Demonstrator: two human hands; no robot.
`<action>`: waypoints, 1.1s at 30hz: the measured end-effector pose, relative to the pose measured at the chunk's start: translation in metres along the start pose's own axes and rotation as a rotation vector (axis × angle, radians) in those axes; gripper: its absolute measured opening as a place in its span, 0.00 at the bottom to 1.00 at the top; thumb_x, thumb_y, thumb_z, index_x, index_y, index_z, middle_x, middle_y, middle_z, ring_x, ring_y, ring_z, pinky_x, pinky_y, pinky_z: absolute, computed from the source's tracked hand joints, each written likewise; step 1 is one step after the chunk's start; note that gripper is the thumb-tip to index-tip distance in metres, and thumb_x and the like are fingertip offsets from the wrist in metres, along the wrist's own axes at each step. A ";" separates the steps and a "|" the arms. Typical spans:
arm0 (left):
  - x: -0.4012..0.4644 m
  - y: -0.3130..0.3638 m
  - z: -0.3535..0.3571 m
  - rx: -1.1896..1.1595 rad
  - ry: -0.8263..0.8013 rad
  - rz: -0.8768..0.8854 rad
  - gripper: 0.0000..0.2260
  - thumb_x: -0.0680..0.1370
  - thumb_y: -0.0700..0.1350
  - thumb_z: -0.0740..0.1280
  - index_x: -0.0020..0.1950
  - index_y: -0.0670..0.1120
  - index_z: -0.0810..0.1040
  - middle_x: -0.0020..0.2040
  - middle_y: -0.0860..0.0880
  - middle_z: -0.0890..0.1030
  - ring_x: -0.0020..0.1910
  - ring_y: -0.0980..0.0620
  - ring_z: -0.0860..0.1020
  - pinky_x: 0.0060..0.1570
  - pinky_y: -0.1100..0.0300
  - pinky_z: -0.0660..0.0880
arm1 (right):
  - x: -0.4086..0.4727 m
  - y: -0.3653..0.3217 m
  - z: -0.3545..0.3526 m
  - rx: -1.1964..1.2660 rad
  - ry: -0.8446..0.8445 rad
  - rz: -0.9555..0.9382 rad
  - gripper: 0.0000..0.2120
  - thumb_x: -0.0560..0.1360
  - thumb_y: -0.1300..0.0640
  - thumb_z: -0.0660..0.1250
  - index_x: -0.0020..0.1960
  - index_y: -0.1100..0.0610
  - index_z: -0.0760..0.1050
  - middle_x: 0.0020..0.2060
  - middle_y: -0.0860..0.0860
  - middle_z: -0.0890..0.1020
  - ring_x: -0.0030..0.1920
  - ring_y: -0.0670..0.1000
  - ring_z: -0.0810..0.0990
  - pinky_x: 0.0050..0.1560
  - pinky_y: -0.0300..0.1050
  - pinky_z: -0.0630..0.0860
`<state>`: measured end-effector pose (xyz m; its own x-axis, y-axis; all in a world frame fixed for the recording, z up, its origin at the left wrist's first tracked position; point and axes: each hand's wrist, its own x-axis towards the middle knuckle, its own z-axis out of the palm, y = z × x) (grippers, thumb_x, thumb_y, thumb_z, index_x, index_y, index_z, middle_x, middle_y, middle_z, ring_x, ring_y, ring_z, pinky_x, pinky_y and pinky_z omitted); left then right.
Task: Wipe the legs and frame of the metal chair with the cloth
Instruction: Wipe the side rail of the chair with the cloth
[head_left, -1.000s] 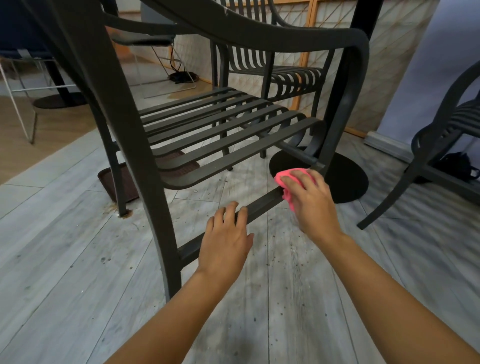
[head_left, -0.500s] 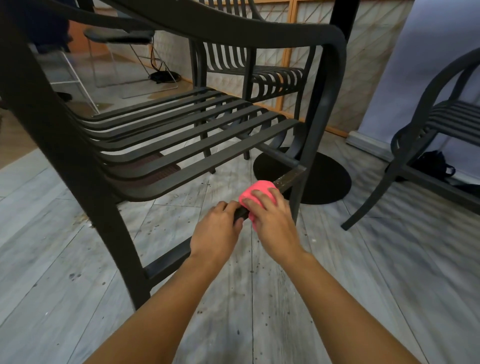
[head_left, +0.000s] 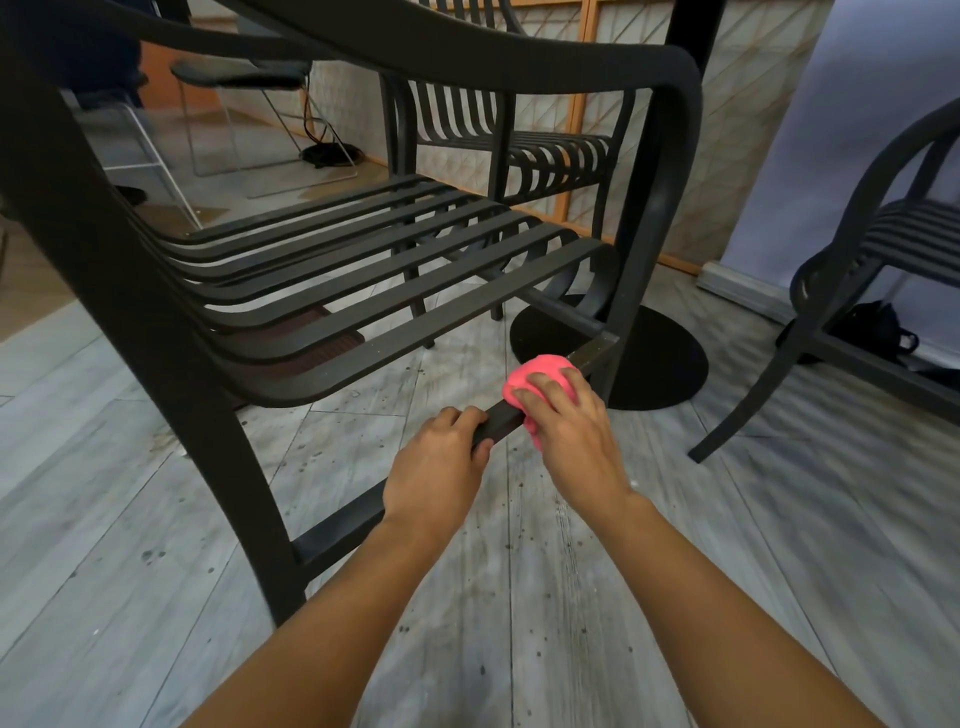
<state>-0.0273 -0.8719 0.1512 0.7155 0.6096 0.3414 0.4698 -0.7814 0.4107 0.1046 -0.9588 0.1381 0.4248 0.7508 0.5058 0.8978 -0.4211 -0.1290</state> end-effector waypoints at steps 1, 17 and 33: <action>0.000 0.000 0.000 0.001 0.005 -0.001 0.13 0.79 0.50 0.62 0.63 0.50 0.72 0.53 0.51 0.77 0.47 0.53 0.76 0.39 0.63 0.67 | 0.002 0.003 0.000 -0.005 -0.004 0.010 0.23 0.71 0.65 0.70 0.65 0.55 0.73 0.64 0.55 0.74 0.69 0.63 0.64 0.64 0.61 0.65; 0.000 -0.001 0.000 -0.012 0.015 0.008 0.13 0.79 0.50 0.61 0.63 0.51 0.71 0.53 0.52 0.77 0.48 0.55 0.75 0.41 0.64 0.69 | 0.019 0.030 0.002 -0.080 -0.093 0.086 0.23 0.76 0.61 0.65 0.69 0.51 0.67 0.70 0.52 0.67 0.72 0.61 0.56 0.68 0.59 0.60; 0.002 0.004 0.000 -0.005 0.023 -0.025 0.12 0.78 0.49 0.63 0.61 0.51 0.72 0.52 0.52 0.77 0.45 0.55 0.75 0.38 0.62 0.71 | 0.023 0.037 0.000 0.007 -0.135 0.162 0.21 0.74 0.56 0.68 0.65 0.43 0.70 0.72 0.55 0.60 0.71 0.64 0.55 0.63 0.64 0.66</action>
<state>-0.0242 -0.8738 0.1534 0.6914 0.6319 0.3501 0.4848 -0.7652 0.4237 0.1475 -0.9574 0.1447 0.5748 0.7352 0.3593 0.8172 -0.5383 -0.2059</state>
